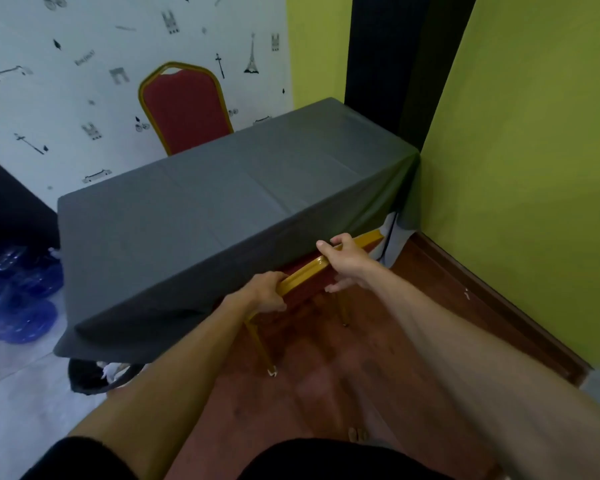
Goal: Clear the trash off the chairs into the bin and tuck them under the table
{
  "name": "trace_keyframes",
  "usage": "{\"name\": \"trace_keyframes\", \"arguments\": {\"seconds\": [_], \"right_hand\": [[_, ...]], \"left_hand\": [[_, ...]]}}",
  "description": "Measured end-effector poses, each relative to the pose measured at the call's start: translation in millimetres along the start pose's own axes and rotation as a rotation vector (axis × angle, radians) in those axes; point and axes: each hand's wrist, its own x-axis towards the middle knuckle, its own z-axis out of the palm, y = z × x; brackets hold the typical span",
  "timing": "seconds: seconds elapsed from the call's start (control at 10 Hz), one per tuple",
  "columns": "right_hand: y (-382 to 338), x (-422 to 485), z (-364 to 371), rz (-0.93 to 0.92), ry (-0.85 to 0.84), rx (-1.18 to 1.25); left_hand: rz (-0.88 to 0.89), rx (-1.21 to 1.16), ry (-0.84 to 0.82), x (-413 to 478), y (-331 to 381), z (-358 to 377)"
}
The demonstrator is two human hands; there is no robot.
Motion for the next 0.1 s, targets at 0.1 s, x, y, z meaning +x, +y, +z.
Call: {"name": "trace_keyframes", "arguments": {"seconds": [0.1], "right_hand": [[-26.6,-17.5,-23.1,0.011,-0.013,-0.260]], "left_hand": [[0.075,0.019,-0.005,-9.4,21.7,-39.4]]}}
